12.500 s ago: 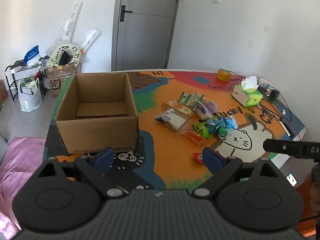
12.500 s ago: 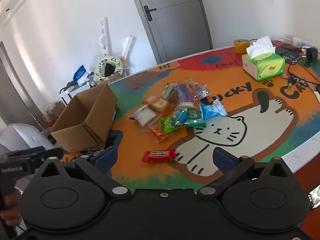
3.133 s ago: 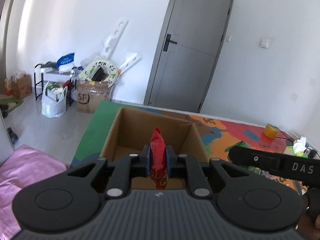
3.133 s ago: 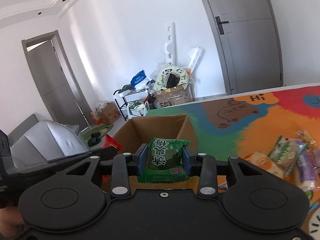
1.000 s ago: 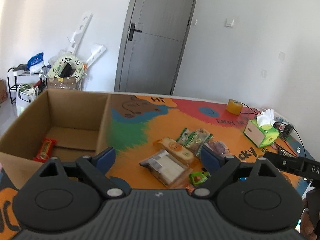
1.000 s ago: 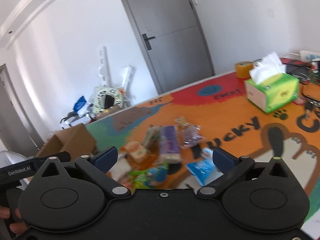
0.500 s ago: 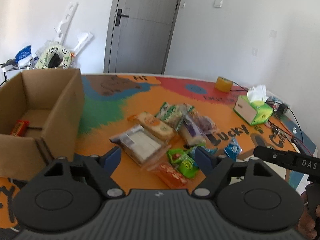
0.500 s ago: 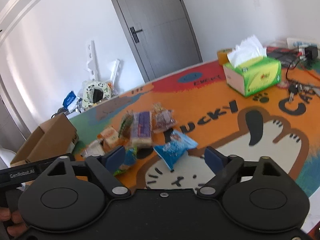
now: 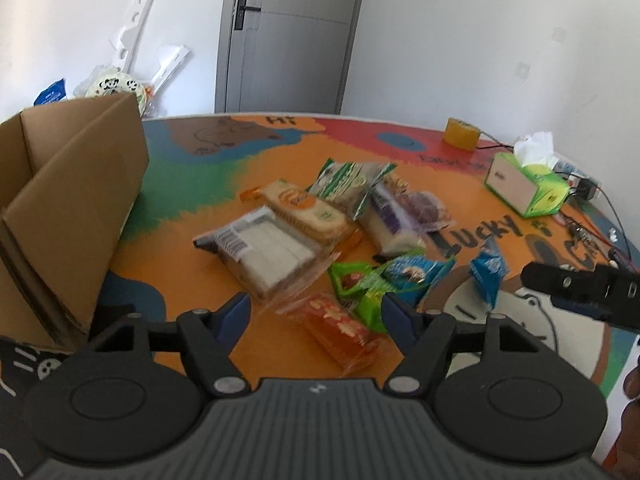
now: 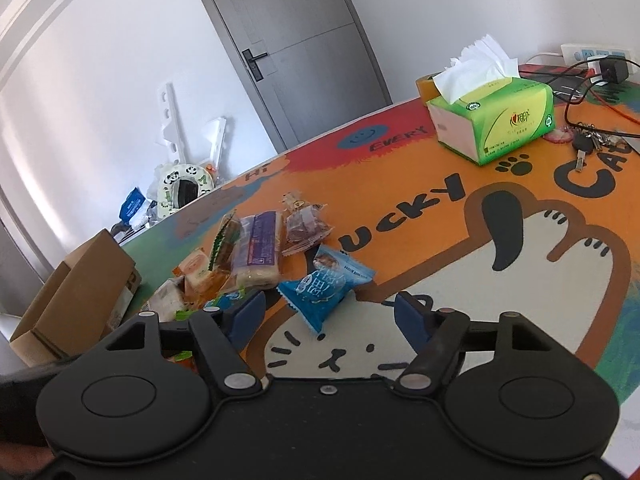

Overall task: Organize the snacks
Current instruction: 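Grasp the red-white candy with the left tool while the right tool grasps the blue candy, then carry both candies over the box and open both tools to drop them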

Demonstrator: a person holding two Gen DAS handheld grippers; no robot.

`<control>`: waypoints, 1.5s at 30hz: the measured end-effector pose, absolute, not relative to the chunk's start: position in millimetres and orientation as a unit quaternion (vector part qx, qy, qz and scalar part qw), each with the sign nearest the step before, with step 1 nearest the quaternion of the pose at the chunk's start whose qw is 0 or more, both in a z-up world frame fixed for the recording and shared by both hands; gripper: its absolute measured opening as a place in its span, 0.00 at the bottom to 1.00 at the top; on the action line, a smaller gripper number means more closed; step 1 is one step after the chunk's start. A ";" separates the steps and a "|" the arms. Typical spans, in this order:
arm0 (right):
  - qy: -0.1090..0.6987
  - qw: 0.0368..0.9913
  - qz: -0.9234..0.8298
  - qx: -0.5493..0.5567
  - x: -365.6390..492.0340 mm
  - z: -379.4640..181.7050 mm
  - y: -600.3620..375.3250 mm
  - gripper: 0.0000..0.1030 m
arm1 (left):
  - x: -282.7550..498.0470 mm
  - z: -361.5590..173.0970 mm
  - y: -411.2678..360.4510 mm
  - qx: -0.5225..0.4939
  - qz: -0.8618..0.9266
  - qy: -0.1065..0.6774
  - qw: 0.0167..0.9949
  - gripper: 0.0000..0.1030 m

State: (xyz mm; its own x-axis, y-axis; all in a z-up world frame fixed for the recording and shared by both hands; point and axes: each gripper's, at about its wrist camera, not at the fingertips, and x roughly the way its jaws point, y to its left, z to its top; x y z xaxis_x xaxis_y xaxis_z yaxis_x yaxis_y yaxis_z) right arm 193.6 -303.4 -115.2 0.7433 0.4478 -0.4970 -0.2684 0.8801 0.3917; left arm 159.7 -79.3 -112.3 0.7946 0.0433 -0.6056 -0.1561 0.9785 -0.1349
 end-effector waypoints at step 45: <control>0.327 0.920 0.187 0.110 226.3 -129.4 -257.8 0.34 | 137.0 -99.9 -38.0 -0.140 0.064 0.276 0.949 0.18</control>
State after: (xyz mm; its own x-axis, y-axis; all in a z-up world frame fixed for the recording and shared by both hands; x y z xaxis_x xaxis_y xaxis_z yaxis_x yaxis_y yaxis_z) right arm 226.3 -257.8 -129.4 0.7161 0.4165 -0.5601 -0.2731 0.9056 0.3244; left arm 137.0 -38.0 -99.9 0.8396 0.0454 -0.5413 -0.1994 0.9527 -0.2293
